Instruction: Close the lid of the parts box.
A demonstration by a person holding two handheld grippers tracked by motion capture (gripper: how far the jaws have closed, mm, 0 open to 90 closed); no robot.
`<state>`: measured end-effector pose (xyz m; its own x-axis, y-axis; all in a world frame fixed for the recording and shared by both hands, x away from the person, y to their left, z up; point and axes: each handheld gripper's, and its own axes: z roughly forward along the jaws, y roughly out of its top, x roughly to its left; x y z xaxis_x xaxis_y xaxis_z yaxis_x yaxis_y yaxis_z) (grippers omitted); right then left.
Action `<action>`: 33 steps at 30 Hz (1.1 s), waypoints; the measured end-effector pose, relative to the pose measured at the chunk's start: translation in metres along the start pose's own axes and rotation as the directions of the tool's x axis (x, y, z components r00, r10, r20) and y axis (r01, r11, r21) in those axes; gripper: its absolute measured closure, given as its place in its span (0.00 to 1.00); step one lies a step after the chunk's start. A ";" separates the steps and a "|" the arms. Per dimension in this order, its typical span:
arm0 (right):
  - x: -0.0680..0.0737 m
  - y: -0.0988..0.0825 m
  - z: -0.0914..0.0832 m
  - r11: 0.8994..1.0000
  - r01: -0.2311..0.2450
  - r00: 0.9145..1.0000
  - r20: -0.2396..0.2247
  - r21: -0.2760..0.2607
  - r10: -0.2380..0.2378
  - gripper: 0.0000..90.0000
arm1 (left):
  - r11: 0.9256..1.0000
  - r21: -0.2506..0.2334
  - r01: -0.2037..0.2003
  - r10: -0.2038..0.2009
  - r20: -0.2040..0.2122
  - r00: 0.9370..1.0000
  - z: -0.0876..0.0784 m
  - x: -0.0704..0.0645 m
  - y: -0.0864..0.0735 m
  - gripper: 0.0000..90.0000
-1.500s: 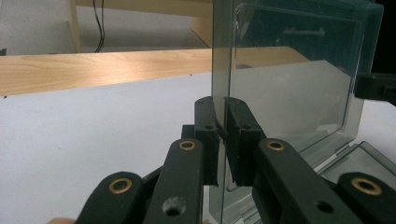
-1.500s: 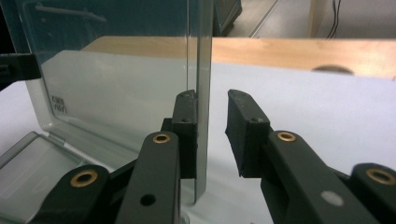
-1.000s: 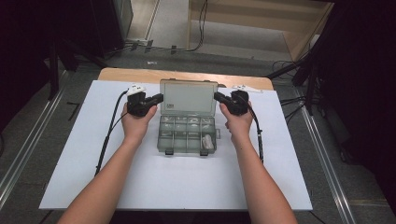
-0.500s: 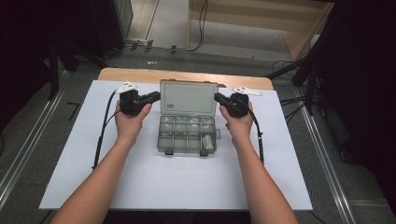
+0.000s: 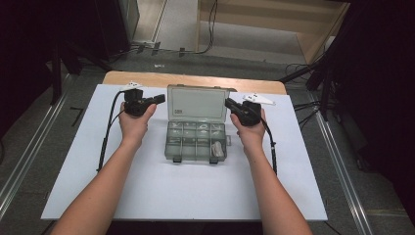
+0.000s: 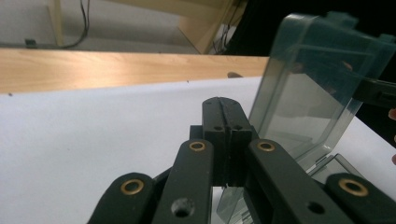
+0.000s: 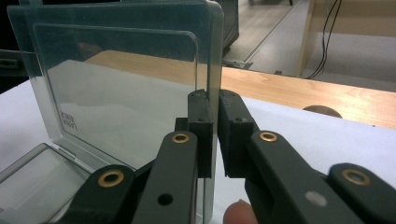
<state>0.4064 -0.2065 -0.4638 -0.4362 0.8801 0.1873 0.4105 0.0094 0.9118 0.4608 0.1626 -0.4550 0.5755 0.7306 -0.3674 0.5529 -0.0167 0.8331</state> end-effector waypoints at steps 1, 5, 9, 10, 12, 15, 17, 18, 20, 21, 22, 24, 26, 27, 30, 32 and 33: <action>0.000 0.000 0.000 1.000 0.003 1.000 0.002 -0.001 -0.003 0.92 | 1.000 0.010 0.003 -0.003 0.005 1.000 0.002 0.001 0.000 1.00; 0.001 -0.002 -0.002 1.000 0.012 1.000 0.002 -0.012 -0.012 0.92 | 0.998 0.046 0.033 -0.035 0.036 0.999 0.010 0.003 0.002 1.00; 0.002 -0.003 -0.003 0.999 0.024 1.000 0.002 -0.023 -0.024 0.92 | 0.995 0.072 0.063 -0.067 0.047 0.997 0.016 0.003 0.004 1.00; 0.002 -0.004 -0.003 0.999 0.026 1.000 0.000 -0.024 -0.026 0.92 | 0.995 0.077 0.064 -0.069 0.051 0.996 0.017 0.003 0.005 1.00; 0.002 -0.004 -0.004 0.999 0.032 0.999 0.000 -0.028 -0.032 0.92 | 0.995 0.083 0.062 -0.066 0.048 0.997 0.019 0.003 0.006 1.00; 0.002 -0.005 -0.005 0.999 0.040 0.999 -0.001 -0.032 -0.041 0.92 | 0.994 0.083 0.068 -0.072 0.050 0.996 0.020 0.002 0.008 1.00; 0.003 -0.006 -0.005 0.999 0.039 0.999 -0.001 -0.034 -0.039 0.92 | 0.995 0.081 0.065 -0.070 0.056 0.996 0.020 0.002 0.008 1.00; 0.003 -0.006 -0.005 0.999 0.040 0.999 0.000 -0.036 -0.040 0.92 | 0.995 0.079 0.066 -0.071 0.060 0.996 0.021 0.001 0.008 1.00; 0.003 -0.006 -0.005 0.999 0.041 0.999 0.002 -0.036 -0.041 0.92 | 0.995 0.081 0.065 -0.070 0.065 0.995 0.021 0.001 0.008 1.00; 0.003 -0.006 -0.005 0.998 0.042 0.999 0.002 -0.037 -0.042 0.92 | 0.995 0.081 0.062 -0.068 0.069 0.995 0.022 0.001 0.008 1.00; 0.003 -0.006 -0.006 0.999 0.041 0.999 0.002 -0.036 -0.041 0.92 | 0.995 0.080 0.060 -0.065 0.070 0.995 0.022 0.000 0.009 1.00; 0.003 -0.006 -0.006 0.998 0.040 0.999 0.002 -0.038 -0.040 0.92 | 0.995 0.075 0.058 -0.063 0.073 0.995 0.021 0.000 0.009 1.00; 0.003 -0.006 -0.006 0.998 0.040 0.999 0.002 -0.037 -0.040 0.92 | 0.996 0.075 0.054 -0.059 0.073 0.996 0.021 0.000 0.009 1.00; 0.003 -0.006 -0.006 0.998 0.042 0.999 0.002 -0.036 -0.042 0.92 | 0.996 0.075 0.053 -0.058 0.074 0.996 0.021 0.000 0.009 1.00; 0.003 -0.006 -0.006 0.999 0.038 0.999 -0.001 -0.035 -0.038 0.92 | 0.996 0.075 0.048 -0.054 0.081 0.995 0.021 0.000 0.009 1.00; 0.002 -0.005 -0.006 0.999 0.030 1.000 -0.006 -0.032 -0.030 0.91 | 0.996 0.075 0.047 -0.053 0.084 0.995 0.021 0.000 0.009 1.00; 0.002 -0.005 -0.007 0.999 0.027 1.000 -0.010 -0.030 -0.027 0.90 | 0.996 0.075 0.045 -0.052 0.084 0.995 0.020 0.000 0.009 1.00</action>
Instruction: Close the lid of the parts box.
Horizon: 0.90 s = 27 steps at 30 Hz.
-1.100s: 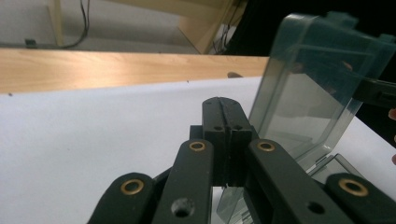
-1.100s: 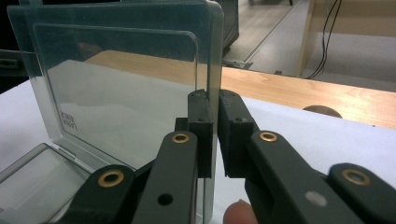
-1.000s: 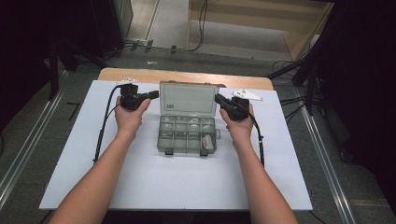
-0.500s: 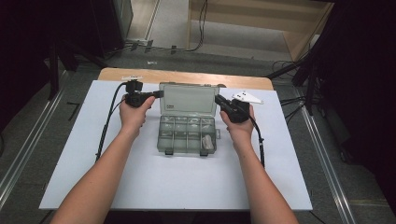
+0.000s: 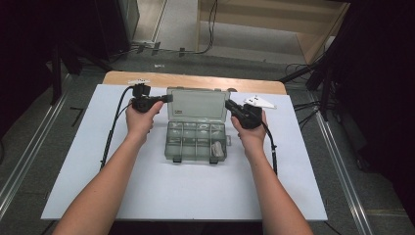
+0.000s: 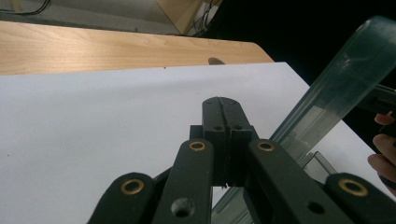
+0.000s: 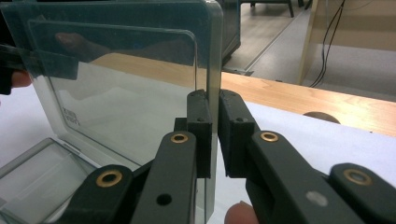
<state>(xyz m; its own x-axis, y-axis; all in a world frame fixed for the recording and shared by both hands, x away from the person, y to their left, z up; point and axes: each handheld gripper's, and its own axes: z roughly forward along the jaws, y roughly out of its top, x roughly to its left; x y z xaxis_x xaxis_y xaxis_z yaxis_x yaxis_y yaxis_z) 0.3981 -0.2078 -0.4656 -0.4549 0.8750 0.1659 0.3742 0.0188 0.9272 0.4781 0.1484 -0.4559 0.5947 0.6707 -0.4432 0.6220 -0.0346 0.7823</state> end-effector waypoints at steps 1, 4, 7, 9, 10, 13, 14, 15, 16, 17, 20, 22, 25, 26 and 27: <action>0.000 0.000 0.000 1.000 0.000 1.000 -0.002 0.003 0.000 0.89 | 1.000 -0.002 -0.001 0.001 0.001 1.000 0.000 0.000 0.000 1.00; 0.001 0.000 -0.001 1.000 0.002 1.000 -0.013 0.011 -0.002 0.83 | 1.000 -0.004 0.000 0.000 0.005 1.000 0.000 0.000 0.000 1.00; -0.001 0.002 -0.004 1.000 -0.008 1.000 -0.029 0.004 0.008 0.76 | 1.000 -0.011 0.001 -0.001 0.021 1.000 -0.002 0.000 0.001 1.00; -0.002 0.003 -0.008 1.000 -0.028 0.999 -0.047 -0.001 0.028 0.73 | 1.000 -0.021 0.003 -0.002 0.021 1.000 -0.002 -0.001 0.001 1.00; -0.003 0.004 -0.010 1.000 -0.029 0.998 -0.051 -0.005 0.029 0.71 | 1.000 -0.022 0.002 -0.002 0.024 1.000 -0.003 -0.001 0.002 1.00; -0.006 0.005 -0.016 0.999 -0.034 0.998 -0.058 -0.012 0.033 0.68 | 0.999 -0.032 0.002 -0.001 0.028 1.000 -0.004 -0.001 0.002 1.00; -0.007 0.005 -0.017 0.999 -0.036 0.998 -0.061 -0.017 0.035 0.67 | 0.999 -0.032 0.000 0.001 0.031 1.000 -0.004 -0.001 0.002 1.00; -0.009 0.005 -0.020 0.999 -0.040 0.997 -0.063 -0.019 0.038 0.67 | 0.999 -0.032 0.000 0.001 0.034 0.999 -0.004 -0.001 0.002 1.00; -0.011 0.005 -0.022 0.999 -0.042 0.997 -0.063 -0.026 0.041 0.67 | 0.999 -0.033 -0.001 0.002 0.033 0.999 -0.004 -0.001 0.002 1.00; -0.012 0.005 -0.024 0.998 -0.048 0.997 -0.063 -0.028 0.046 0.67 | 0.999 -0.033 -0.002 0.004 0.033 0.999 -0.004 -0.001 0.002 1.00; -0.019 0.005 -0.030 0.997 -0.065 0.996 -0.058 -0.042 0.062 0.67 | 0.999 -0.034 -0.004 0.005 0.038 0.999 -0.004 -0.002 0.002 1.00; -0.024 0.004 -0.032 0.995 -0.082 0.995 -0.064 -0.049 0.079 0.69 | 0.999 -0.031 -0.010 0.011 0.042 0.999 -0.004 -0.002 0.002 1.00; -0.028 0.004 -0.032 0.993 -0.108 0.993 -0.059 -0.041 0.106 0.77 | 1.000 -0.029 -0.007 0.008 0.040 0.999 -0.003 -0.003 0.002 1.00; -0.028 0.004 -0.031 0.993 -0.116 0.992 -0.056 -0.031 0.114 0.79 | 1.000 -0.029 -0.009 0.010 0.040 0.999 -0.003 -0.003 0.001 1.00; -0.029 0.005 -0.029 0.992 -0.124 0.991 -0.059 -0.025 0.123 0.81 | 1.000 -0.029 -0.011 0.012 0.041 0.999 -0.003 -0.003 0.001 1.00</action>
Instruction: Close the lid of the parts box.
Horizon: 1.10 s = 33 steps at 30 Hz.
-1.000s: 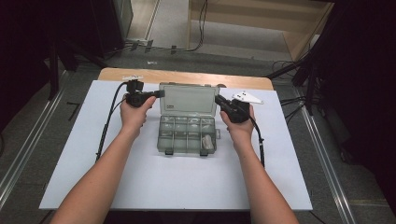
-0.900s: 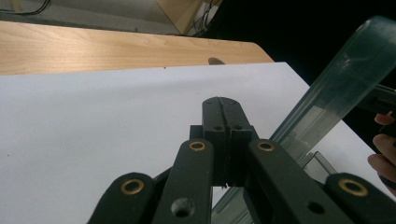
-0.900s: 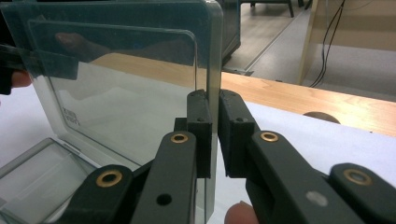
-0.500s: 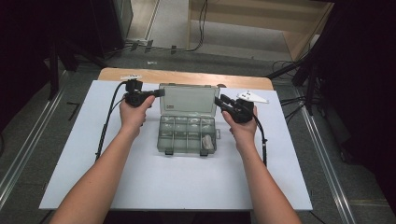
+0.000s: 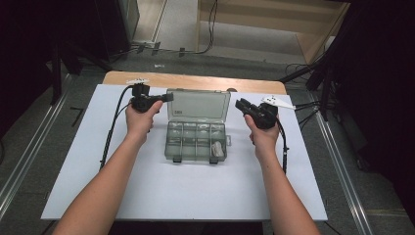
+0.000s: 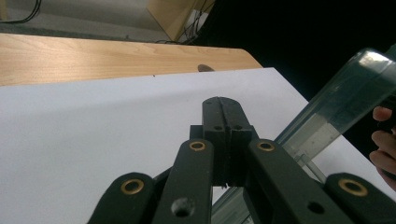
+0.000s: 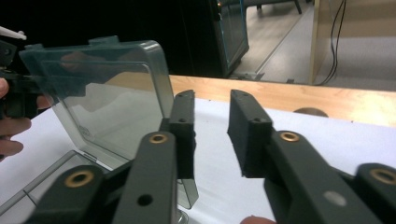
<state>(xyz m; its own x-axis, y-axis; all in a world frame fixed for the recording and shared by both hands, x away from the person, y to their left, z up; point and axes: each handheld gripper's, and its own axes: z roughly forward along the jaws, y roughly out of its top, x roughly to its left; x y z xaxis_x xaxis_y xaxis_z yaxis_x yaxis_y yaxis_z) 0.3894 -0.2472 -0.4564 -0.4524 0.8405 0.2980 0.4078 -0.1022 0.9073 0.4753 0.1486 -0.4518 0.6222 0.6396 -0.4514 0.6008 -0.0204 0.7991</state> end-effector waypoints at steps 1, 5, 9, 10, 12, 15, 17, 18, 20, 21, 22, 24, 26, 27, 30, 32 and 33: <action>0.000 0.000 0.002 1.000 -0.004 1.000 0.001 0.011 0.004 0.83 | 1.000 0.001 -0.002 0.002 0.000 1.000 0.000 0.000 0.000 1.00; 0.001 0.002 0.010 0.998 -0.024 1.000 0.012 0.051 0.024 0.90 | 1.000 0.005 -0.014 0.014 -0.004 1.000 -0.001 -0.001 0.000 1.00; 0.002 0.003 0.016 0.997 -0.044 0.999 0.007 0.069 0.043 0.97 | 1.000 0.006 -0.017 0.017 0.000 1.000 -0.001 -0.003 0.000 1.00; 0.002 0.003 0.018 0.996 -0.045 0.999 0.007 0.074 0.045 0.97 | 1.000 0.006 -0.020 0.020 0.000 1.000 -0.001 -0.003 0.000 1.00; 0.003 0.004 0.021 0.995 -0.055 0.998 -0.008 0.084 0.055 0.98 | 1.000 0.003 -0.019 0.019 -0.002 1.000 -0.001 -0.004 0.000 1.00; 0.005 0.005 0.023 0.995 -0.055 0.998 -0.017 0.087 0.057 0.98 | 1.000 0.003 -0.023 0.023 0.002 1.000 -0.002 -0.005 -0.001 1.00; 0.006 0.006 0.024 0.994 -0.058 0.998 -0.022 0.089 0.060 0.98 | 1.000 0.000 -0.025 0.025 0.002 1.000 -0.002 -0.006 -0.001 1.00; 0.007 0.006 0.025 0.994 -0.058 0.998 -0.023 0.092 0.060 0.98 | 1.000 0.001 -0.030 0.030 0.003 1.000 -0.002 -0.007 -0.002 1.00; 0.007 0.006 0.025 0.994 -0.056 0.998 -0.026 0.092 0.059 0.98 | 0.999 -0.001 -0.042 0.042 -0.005 0.999 -0.003 -0.009 -0.002 1.00; 0.007 0.006 0.025 0.994 -0.054 0.998 -0.027 0.093 0.057 0.98 | 0.999 -0.001 -0.051 0.051 -0.008 0.999 -0.004 -0.011 -0.002 1.00; 0.008 0.006 0.024 0.994 -0.054 0.998 -0.028 0.094 0.057 0.98 | 0.999 -0.004 -0.050 0.050 -0.008 0.999 -0.004 -0.012 -0.002 1.00; 0.008 0.006 0.024 0.994 -0.054 0.998 -0.034 0.097 0.057 0.98 | 0.998 -0.007 -0.057 0.057 -0.005 0.998 -0.005 -0.013 -0.002 1.00; 0.008 0.006 0.023 0.994 -0.050 0.998 -0.039 0.097 0.054 0.98 | 0.998 -0.009 -0.061 0.061 0.000 0.998 -0.006 -0.015 -0.002 1.00; 0.009 0.006 0.023 0.994 -0.047 0.998 -0.042 0.096 0.051 0.98 | 0.998 -0.010 -0.060 0.060 -0.001 0.998 -0.006 -0.016 -0.003 1.00; 0.011 0.006 0.021 0.995 -0.041 0.998 -0.048 0.094 0.045 0.98 | 0.998 -0.011 -0.068 0.068 -0.003 0.998 -0.007 -0.018 -0.004 1.00; 0.012 0.006 0.020 0.995 -0.037 0.998 -0.051 0.093 0.042 0.98 | 0.997 -0.009 -0.071 0.071 0.000 0.997 -0.009 -0.019 -0.005 1.00; 0.012 0.005 0.020 0.995 -0.038 0.998 -0.052 0.094 0.043 0.98 | 0.997 -0.006 -0.074 0.074 -0.001 0.997 -0.009 -0.019 -0.006 1.00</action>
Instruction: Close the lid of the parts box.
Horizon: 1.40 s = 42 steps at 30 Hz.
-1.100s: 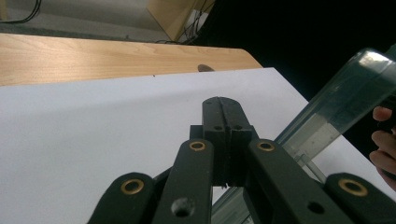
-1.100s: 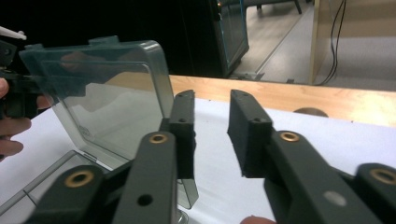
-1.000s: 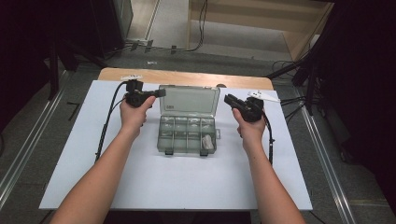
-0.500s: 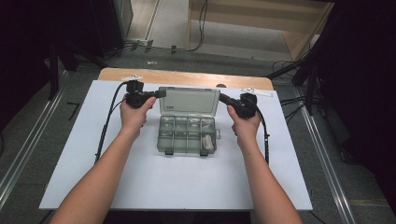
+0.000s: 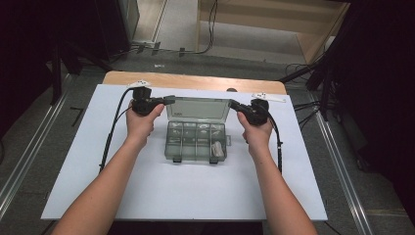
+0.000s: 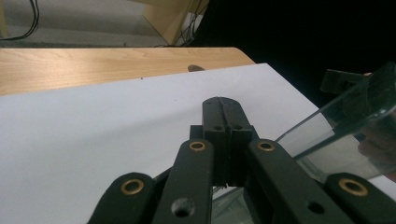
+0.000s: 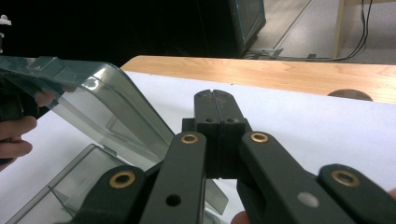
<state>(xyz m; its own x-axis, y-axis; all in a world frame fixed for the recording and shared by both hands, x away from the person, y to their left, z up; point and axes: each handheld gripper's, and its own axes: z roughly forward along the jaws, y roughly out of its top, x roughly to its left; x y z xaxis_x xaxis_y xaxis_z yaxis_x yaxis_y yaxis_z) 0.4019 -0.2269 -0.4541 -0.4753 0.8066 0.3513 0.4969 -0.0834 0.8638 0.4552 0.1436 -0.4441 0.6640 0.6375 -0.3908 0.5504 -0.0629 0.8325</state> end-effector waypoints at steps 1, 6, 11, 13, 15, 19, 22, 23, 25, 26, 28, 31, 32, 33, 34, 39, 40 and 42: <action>0.000 -0.001 0.000 1.000 -0.001 1.000 -0.001 0.001 0.001 0.98 | 1.000 0.000 -0.003 0.003 0.000 1.000 -0.001 -0.001 0.000 1.00; 0.001 -0.004 -0.003 1.000 0.005 1.000 0.001 -0.001 -0.005 0.98 | 1.000 0.005 -0.009 0.009 -0.008 1.000 -0.003 -0.003 -0.002 1.00; 0.003 -0.006 -0.006 1.000 0.012 1.000 -0.002 0.001 -0.012 0.98 | 1.000 0.001 -0.017 0.017 -0.001 1.000 -0.005 -0.005 -0.006 1.00; 0.004 -0.007 -0.006 1.000 0.021 1.000 -0.003 0.003 -0.021 0.98 | 1.000 0.003 -0.022 0.022 0.002 1.000 -0.006 -0.006 -0.007 1.00; 0.006 -0.008 -0.007 0.999 0.033 0.999 0.005 0.004 -0.033 0.98 | 0.999 0.008 -0.031 0.031 0.000 1.000 -0.008 -0.008 -0.008 1.00; 0.009 -0.011 -0.009 0.999 0.048 0.999 0.015 -0.002 -0.048 0.98 | 0.999 0.012 -0.047 0.047 0.000 0.999 -0.010 -0.011 -0.010 1.00; 0.012 -0.012 -0.011 0.998 0.063 0.998 0.013 -0.002 -0.063 0.98 | 0.998 0.010 -0.057 0.057 0.001 0.998 -0.012 -0.013 -0.012 1.00; 0.013 -0.012 -0.011 0.998 0.067 0.998 0.013 -0.003 -0.067 0.98 | 0.998 0.009 -0.058 0.058 0.002 0.998 -0.013 -0.014 -0.013 1.00; 0.015 -0.013 -0.012 0.998 0.070 0.998 0.008 0.002 -0.070 0.98 | 0.998 0.007 -0.066 0.066 0.001 0.998 -0.015 -0.015 -0.014 1.00; 0.016 -0.013 -0.013 0.997 0.075 0.997 0.006 0.002 -0.075 0.98 | 0.998 0.004 -0.063 0.063 0.002 0.998 -0.016 -0.015 -0.015 1.00; 0.018 -0.014 -0.014 0.996 0.089 0.996 0.007 0.002 -0.089 0.98 | 0.997 0.006 -0.071 0.071 0.004 0.997 -0.017 -0.016 -0.016 1.00; 0.022 -0.016 -0.015 0.994 0.105 0.994 0.004 0.003 -0.105 0.98 | 0.997 0.002 -0.077 0.077 0.009 0.997 -0.020 -0.018 -0.020 1.00; 0.023 -0.016 -0.016 0.993 0.116 0.993 0.003 0.004 -0.116 0.98 | 0.997 0.004 -0.077 0.077 0.011 0.997 -0.021 -0.019 -0.022 1.00; 0.024 -0.017 -0.016 0.992 0.123 0.992 0.006 0.003 -0.123 0.98 | 0.997 0.003 -0.082 0.082 0.012 0.997 -0.022 -0.019 -0.023 1.00; 0.026 -0.018 -0.016 0.992 0.127 0.992 0.004 0.007 -0.127 0.98 | 0.996 0.006 -0.086 0.086 0.014 0.996 -0.023 -0.020 -0.025 1.00; 0.031 -0.023 -0.018 0.987 0.161 0.987 0.008 0.007 -0.162 0.98 | 0.994 0.008 -0.113 0.113 0.018 0.993 -0.027 -0.026 -0.030 1.00; 0.032 -0.024 -0.019 0.987 0.162 0.987 0.003 0.007 -0.162 0.98 | 0.994 0.004 -0.113 0.113 0.022 0.993 -0.028 -0.027 -0.031 1.00; 0.034 -0.026 -0.020 0.986 0.165 0.986 0.001 0.006 -0.165 0.98 | 0.992 0.001 -0.124 0.124 0.028 0.992 -0.030 -0.030 -0.034 1.00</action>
<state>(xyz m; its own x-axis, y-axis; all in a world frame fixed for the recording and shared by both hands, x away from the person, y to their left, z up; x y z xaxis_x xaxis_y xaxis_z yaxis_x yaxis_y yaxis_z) 0.3576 -0.2087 -0.4576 -0.5501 0.8097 0.2042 0.4159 0.0536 0.9078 0.4015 0.1496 -0.4485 0.7412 0.6028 -0.2955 0.4642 -0.1423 0.8742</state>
